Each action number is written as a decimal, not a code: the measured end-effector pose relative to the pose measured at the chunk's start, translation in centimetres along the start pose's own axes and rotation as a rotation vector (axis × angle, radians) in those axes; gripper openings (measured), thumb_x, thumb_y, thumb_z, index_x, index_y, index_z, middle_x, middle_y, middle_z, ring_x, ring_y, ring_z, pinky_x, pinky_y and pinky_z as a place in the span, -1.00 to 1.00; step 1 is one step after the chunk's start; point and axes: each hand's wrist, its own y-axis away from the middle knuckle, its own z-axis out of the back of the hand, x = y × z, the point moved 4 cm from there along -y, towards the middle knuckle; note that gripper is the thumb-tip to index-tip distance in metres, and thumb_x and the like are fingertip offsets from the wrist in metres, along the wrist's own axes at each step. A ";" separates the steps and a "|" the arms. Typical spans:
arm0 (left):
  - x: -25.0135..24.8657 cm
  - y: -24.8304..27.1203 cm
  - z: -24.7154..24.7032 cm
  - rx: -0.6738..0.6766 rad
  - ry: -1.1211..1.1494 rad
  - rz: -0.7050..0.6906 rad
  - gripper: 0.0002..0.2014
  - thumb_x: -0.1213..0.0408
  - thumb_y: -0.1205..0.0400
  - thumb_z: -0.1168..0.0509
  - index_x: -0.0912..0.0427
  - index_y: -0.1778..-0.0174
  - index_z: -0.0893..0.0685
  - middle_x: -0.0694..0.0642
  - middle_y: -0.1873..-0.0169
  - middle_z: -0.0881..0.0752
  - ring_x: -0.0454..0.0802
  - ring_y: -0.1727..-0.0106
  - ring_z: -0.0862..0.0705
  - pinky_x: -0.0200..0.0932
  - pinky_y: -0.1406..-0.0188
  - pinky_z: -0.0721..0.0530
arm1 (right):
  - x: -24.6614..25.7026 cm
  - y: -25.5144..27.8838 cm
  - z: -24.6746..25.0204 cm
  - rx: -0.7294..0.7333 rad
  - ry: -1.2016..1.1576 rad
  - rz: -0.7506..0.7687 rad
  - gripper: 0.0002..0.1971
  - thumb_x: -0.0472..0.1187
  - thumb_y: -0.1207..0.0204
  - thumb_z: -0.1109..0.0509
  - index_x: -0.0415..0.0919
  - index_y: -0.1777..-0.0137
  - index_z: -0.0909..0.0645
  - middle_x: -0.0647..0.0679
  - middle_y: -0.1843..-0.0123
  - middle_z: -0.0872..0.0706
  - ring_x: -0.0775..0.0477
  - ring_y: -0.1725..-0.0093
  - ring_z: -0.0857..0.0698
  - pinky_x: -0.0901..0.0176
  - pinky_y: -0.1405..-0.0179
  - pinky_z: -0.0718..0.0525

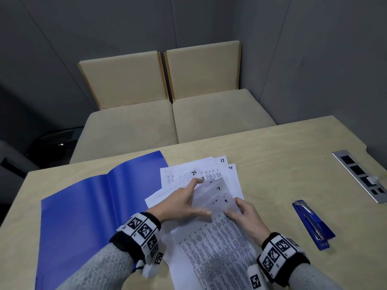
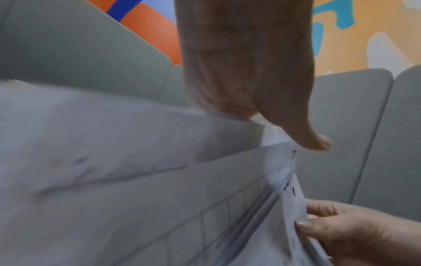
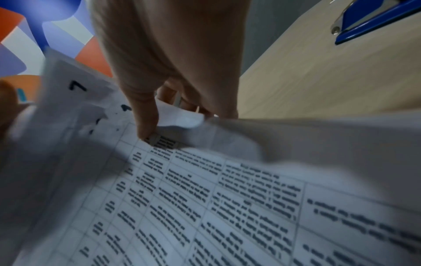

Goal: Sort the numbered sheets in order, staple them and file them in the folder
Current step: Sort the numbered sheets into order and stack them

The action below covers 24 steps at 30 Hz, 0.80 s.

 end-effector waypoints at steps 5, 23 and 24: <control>5.4 1.5 0.9 0.136 0.322 0.235 -0.58 0.10 -0.40 -0.56 -0.02 -0.17 -0.67 0.00 -0.06 -0.80 0.00 -0.09 -0.77 0.17 -0.24 -0.66 | -0.9 -0.1 1.9 -0.151 0.026 -0.058 -0.81 -0.36 -0.54 -0.39 -0.23 -0.14 -0.64 -0.15 -0.06 -0.82 -0.14 -0.04 -0.80 -0.14 -0.13 -0.73; -2.2 4.1 -0.5 -0.769 0.561 0.155 -0.58 0.43 -0.56 -0.15 -0.09 -0.27 -0.52 -0.24 -0.02 -0.73 -0.23 -0.04 -0.68 -0.10 -0.09 -0.67 | 9.5 2.7 0.9 -0.327 -0.133 0.096 -0.69 -0.58 -0.47 -0.30 -0.24 -0.07 -0.67 -0.12 0.01 -0.80 -0.02 0.14 -0.80 0.22 0.23 -0.74; -4.1 4.6 1.0 -0.843 0.544 0.052 -0.57 0.41 -0.60 -0.16 -0.20 -0.27 -0.50 -0.39 0.05 -0.70 -0.38 0.02 -0.65 -0.24 -0.04 -0.64 | 12.0 3.1 0.8 -0.317 -0.182 0.189 -0.71 -0.56 -0.47 -0.32 -0.24 -0.08 -0.68 -0.11 0.02 -0.81 -0.01 0.15 -0.81 0.25 0.26 -0.74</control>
